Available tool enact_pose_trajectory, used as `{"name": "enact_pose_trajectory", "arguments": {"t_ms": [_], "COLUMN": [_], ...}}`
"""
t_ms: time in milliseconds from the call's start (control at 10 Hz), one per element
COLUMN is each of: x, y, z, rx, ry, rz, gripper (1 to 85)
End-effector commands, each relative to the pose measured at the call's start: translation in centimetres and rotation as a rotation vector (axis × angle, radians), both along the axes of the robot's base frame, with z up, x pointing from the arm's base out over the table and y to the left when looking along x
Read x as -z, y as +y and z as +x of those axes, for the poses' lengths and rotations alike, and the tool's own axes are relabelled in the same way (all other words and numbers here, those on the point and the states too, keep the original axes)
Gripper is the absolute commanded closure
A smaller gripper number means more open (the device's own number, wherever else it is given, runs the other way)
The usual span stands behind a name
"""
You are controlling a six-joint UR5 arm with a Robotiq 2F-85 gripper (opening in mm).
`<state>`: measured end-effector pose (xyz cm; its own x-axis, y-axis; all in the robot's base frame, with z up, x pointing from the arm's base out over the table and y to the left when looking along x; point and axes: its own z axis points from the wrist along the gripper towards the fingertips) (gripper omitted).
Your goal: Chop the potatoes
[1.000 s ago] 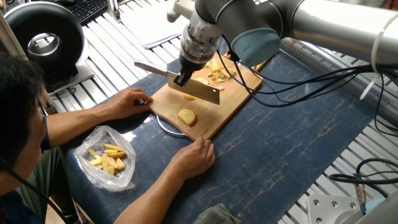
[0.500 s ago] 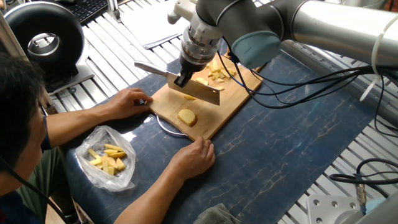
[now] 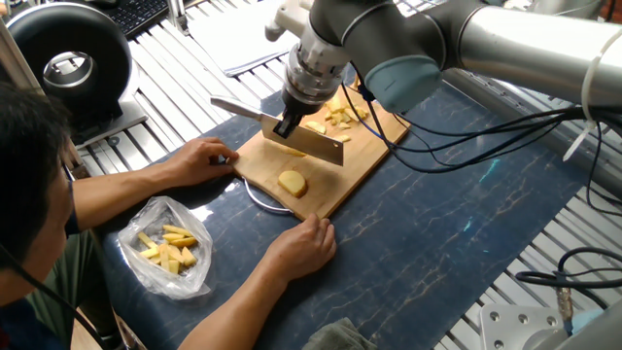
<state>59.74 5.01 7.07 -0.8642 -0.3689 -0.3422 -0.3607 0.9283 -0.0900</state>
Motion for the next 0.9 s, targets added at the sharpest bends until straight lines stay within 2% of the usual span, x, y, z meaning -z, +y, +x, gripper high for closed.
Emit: {"name": "enact_pose_trajectory", "arguments": {"t_ms": [0,300,400,600,700,800], "x": [0.7,1.3,0.9,-2.1,-3.8,-4.6], "y": [0.4,-0.1,-0.8,-2.9,-4.0,-3.7], "z": [0.1,-0.2,-0.7,-1.3,-0.4,0.1], "rx": [0.017,-0.002,-0.017,-0.075,-0.111,-0.088], "ry": [-0.027,-0.051,-0.047,0.008,0.039,0.073], "rz": [0.015,0.025,0.022,-0.019,-0.039,-0.026], "gripper": [84.7,84.7,84.7,84.7,84.7,84.7]}}
